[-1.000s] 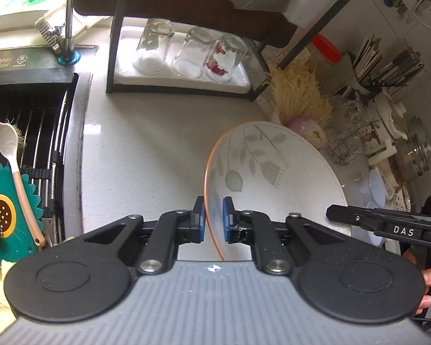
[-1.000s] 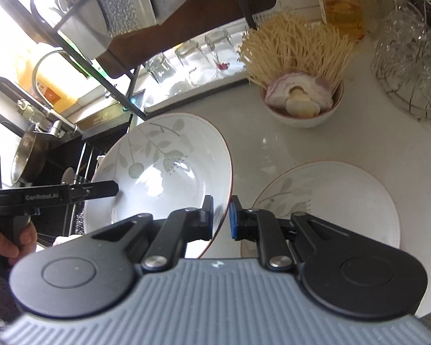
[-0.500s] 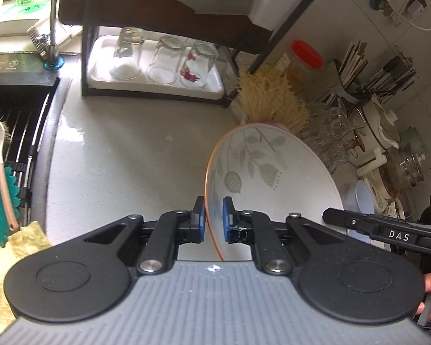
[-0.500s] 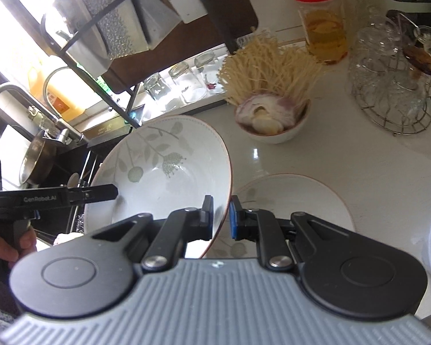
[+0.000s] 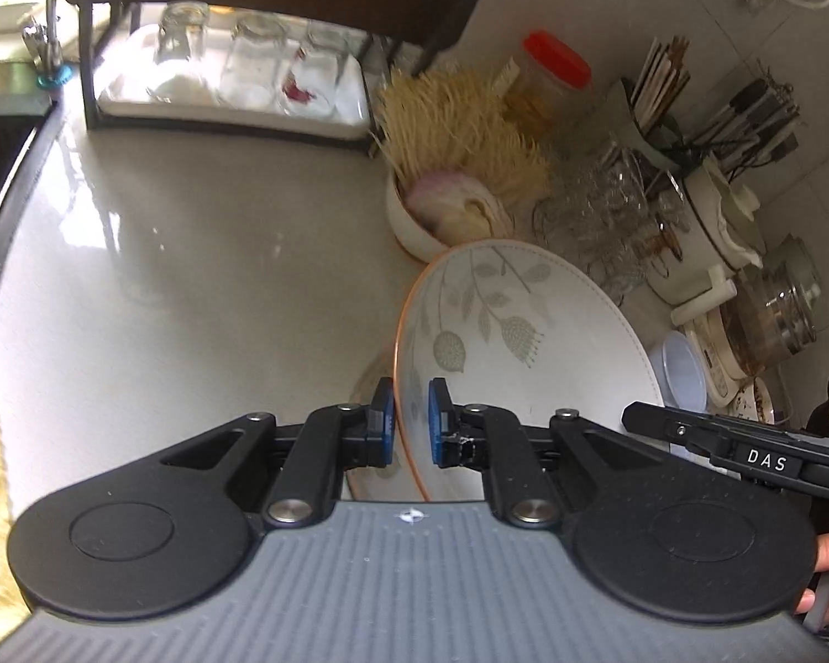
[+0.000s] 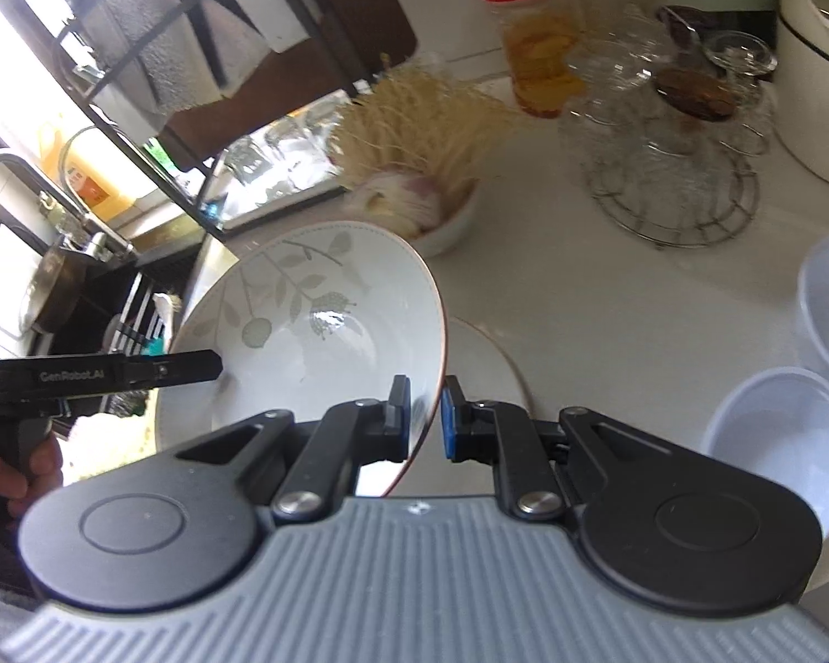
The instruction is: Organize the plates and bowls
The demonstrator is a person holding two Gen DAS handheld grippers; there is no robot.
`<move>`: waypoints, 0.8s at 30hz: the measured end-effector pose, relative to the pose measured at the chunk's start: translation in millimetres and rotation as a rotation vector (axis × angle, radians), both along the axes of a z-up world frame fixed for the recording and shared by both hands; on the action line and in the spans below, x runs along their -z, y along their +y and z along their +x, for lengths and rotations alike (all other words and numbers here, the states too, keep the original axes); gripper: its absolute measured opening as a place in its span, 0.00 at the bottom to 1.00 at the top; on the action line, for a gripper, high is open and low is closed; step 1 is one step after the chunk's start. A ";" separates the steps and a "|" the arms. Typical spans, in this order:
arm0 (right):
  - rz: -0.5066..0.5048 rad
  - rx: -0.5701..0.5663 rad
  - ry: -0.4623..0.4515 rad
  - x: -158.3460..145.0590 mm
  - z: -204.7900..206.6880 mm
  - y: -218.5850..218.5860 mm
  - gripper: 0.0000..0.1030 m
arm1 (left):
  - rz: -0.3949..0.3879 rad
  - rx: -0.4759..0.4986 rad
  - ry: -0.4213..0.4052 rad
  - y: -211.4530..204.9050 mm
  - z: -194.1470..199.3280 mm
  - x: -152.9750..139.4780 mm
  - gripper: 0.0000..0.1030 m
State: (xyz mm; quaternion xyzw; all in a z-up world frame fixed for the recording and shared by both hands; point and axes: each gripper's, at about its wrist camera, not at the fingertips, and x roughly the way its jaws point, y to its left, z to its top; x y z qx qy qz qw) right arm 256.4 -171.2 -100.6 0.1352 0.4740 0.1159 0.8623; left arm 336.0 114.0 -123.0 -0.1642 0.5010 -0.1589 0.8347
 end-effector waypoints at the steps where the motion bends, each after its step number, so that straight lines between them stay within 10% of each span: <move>1: -0.003 0.000 0.006 3.0 -1.6 -4.3 0.14 | 0.001 -0.002 0.007 -4.3 -1.4 3.0 0.13; 24: -0.044 -0.045 0.080 54.3 3.7 -20.3 0.14 | 0.073 -0.062 0.127 -35.9 -2.0 51.3 0.13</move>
